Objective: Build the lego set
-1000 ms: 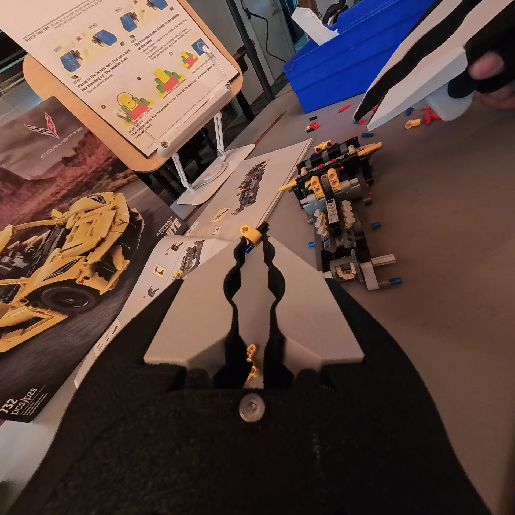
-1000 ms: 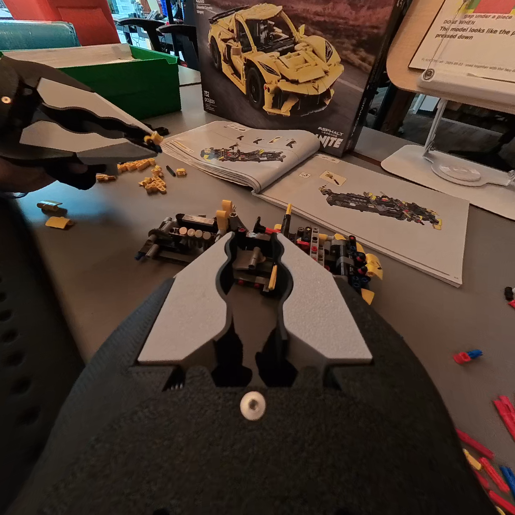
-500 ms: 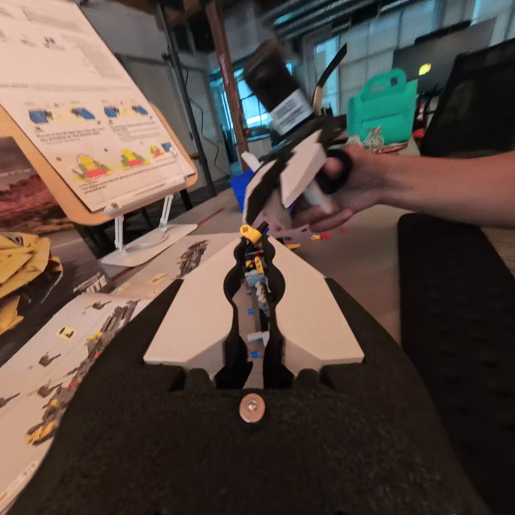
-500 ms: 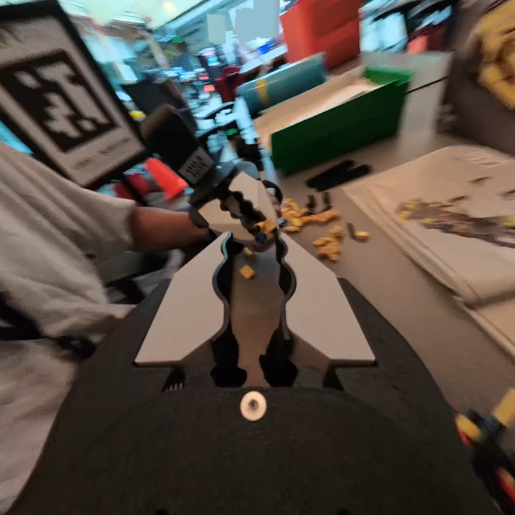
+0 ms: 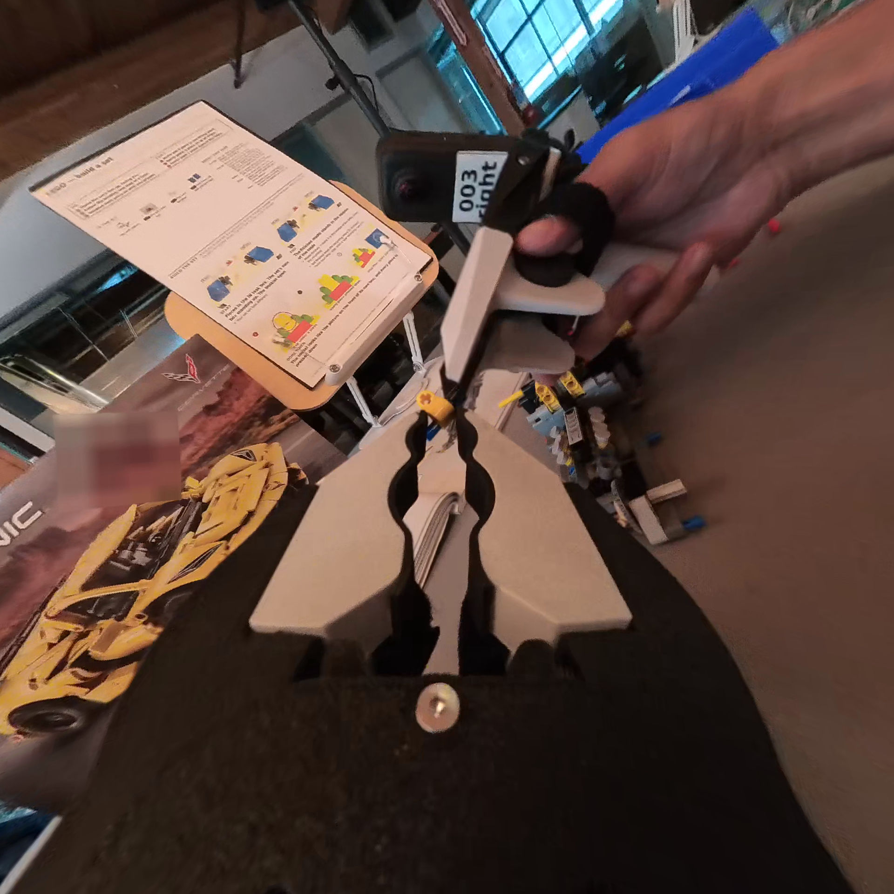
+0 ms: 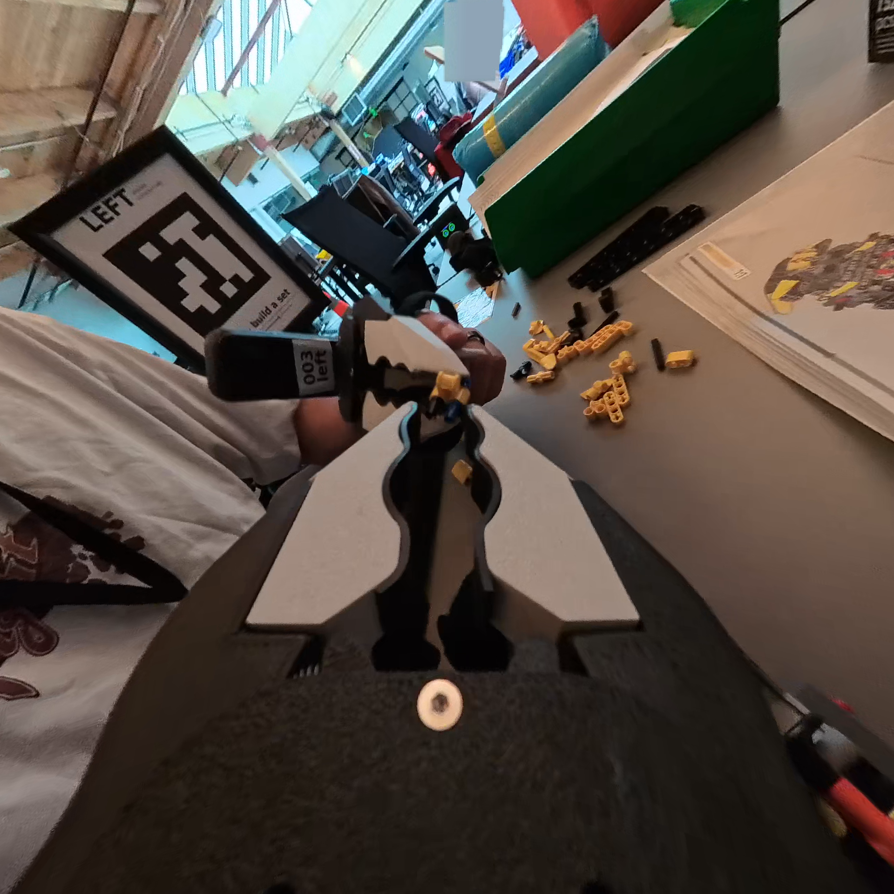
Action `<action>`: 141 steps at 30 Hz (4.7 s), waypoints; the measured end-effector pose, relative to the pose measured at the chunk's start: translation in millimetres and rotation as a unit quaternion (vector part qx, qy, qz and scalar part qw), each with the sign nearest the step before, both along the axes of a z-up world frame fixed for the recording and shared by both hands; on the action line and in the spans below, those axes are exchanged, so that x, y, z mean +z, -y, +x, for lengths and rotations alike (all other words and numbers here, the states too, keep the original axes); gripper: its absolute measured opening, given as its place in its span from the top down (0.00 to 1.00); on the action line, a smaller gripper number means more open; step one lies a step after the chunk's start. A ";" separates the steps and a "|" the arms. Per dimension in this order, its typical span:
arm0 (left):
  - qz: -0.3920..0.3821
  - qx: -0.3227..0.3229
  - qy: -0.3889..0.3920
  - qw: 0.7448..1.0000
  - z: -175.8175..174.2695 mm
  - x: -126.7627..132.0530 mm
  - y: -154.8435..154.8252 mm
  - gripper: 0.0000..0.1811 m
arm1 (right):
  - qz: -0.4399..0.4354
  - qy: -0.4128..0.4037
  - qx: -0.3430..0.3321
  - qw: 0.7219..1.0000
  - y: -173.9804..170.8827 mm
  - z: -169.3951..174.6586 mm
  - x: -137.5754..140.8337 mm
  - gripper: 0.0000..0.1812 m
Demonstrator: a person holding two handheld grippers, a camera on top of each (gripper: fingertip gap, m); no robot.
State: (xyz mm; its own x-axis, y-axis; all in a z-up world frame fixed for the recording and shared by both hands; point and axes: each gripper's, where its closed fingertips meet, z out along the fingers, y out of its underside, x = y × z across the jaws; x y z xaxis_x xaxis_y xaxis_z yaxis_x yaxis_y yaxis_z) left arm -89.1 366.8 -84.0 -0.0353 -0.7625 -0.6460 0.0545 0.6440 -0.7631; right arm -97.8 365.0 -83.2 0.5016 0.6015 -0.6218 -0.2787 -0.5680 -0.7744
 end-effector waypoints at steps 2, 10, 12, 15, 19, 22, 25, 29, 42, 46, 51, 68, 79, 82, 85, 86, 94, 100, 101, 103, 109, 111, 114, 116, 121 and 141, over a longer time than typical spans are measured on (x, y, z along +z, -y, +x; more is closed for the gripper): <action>0.012 0.006 -0.002 1.000 0.5 -1.8 -0.2 0.93 | -0.011 0.002 -0.006 1.000 -0.5 1.9 -2.7 0.91; 0.048 0.015 -0.015 0.999 4.0 -10.0 1.2 0.93 | -0.005 0.045 -0.033 0.998 -1.2 5.8 -9.1 0.94; 0.053 0.016 -0.022 0.998 5.0 -13.4 2.2 0.93 | -0.004 0.061 -0.044 0.997 -1.8 10.4 -12.8 1.00; 0.061 0.025 -0.038 0.997 6.3 -19.3 2.0 0.93 | -0.004 0.056 -0.058 0.997 -3.4 17.3 -12.7 1.00; 0.048 0.026 -0.045 0.997 6.3 -20.1 1.4 0.93 | -0.014 0.053 -0.063 0.997 -2.7 23.6 -16.7 0.99; 0.050 0.030 -0.048 0.997 6.3 -21.3 -0.9 0.93 | -0.002 0.055 -0.054 0.997 -0.4 22.1 -13.7 0.95; 0.059 0.034 -0.049 0.996 6.5 -22.4 -0.4 0.93 | 0.003 0.074 -0.046 0.996 -0.9 13.7 -17.1 0.93; 0.040 0.036 -0.052 0.997 6.3 -21.3 -2.4 0.93 | 0.016 0.114 -0.048 0.992 -2.6 9.8 -22.2 0.93; -0.023 0.044 -0.007 0.999 1.6 1.0 -13.7 0.93 | 0.068 0.113 -0.067 0.989 -7.3 7.2 -11.4 0.90; 0.095 0.089 0.034 0.991 -0.4 7.4 -11.6 0.93 | 0.011 -0.020 -0.048 0.999 -7.2 1.2 -0.2 0.92; 0.150 0.106 0.069 0.981 -3.8 16.4 -8.6 0.93 | -0.002 -0.099 -0.018 0.995 -2.5 -2.2 10.5 0.94; 0.308 0.160 0.096 0.933 -2.8 14.0 2.7 0.93 | -0.049 -0.157 0.005 0.986 0.5 -0.6 7.5 0.98; -0.060 0.096 -0.016 0.993 7.1 -0.3 -15.5 0.92 | 0.067 0.142 -0.176 0.972 -17.2 39.9 -3.3 0.98; -0.293 -0.002 -0.070 0.954 7.2 -1.8 -12.9 0.92 | 0.150 0.341 -0.218 0.902 -19.4 40.8 -3.8 0.98; -0.406 -0.056 -0.090 0.908 4.7 1.6 -16.3 0.92 | 0.192 0.457 -0.231 0.837 -21.9 33.9 -7.8 0.98; -0.413 -0.055 -0.089 0.905 4.4 1.4 -19.0 0.92 | 0.199 0.472 -0.232 0.827 -22.8 31.3 -8.5 0.98; -0.376 -0.016 -0.108 0.920 8.2 -11.5 -22.4 0.93 | 0.215 0.506 -0.229 0.803 -24.9 23.8 -11.1 0.98; -0.363 -0.014 -0.115 0.925 8.4 -15.2 -20.7 0.96 | 0.216 0.524 -0.225 0.793 -25.7 22.8 -14.9 0.98; -0.359 -0.011 -0.114 0.926 8.3 -15.4 -20.9 0.96 | 0.216 0.525 -0.224 0.792 -25.9 22.8 -15.7 0.98; -0.354 -0.012 -0.113 0.928 8.0 -15.8 -20.6 0.96 | 0.219 0.524 -0.223 0.792 -25.6 22.4 -15.6 0.98; -0.360 -0.011 -0.122 0.925 8.3 -19.1 -21.9 0.96 | 0.218 0.527 -0.224 0.790 -26.4 21.8 -18.4 0.98; -0.351 -0.011 -0.122 0.928 7.1 -19.1 -22.1 0.96 | 0.218 0.517 -0.229 0.796 -26.4 21.2 -19.1 0.98; -0.323 -0.003 -0.123 0.938 6.4 -19.0 -22.3 0.97 | 0.187 0.465 -0.245 0.830 -26.2 20.4 -19.9 0.98; -0.322 -0.001 -0.120 0.939 6.3 -18.0 -23.8 0.97 | 0.183 0.442 -0.244 0.843 -26.7 20.3 -19.1 0.98; -0.353 0.028 -0.114 0.928 3.8 -19.9 -44.5 0.97 | 0.208 0.387 -0.285 0.852 -26.4 29.3 -0.9 0.91; -0.338 0.038 -0.158 0.927 2.7 -39.8 -46.8 0.97 | 0.208 0.384 -0.313 0.843 -26.6 47.6 2.8 0.81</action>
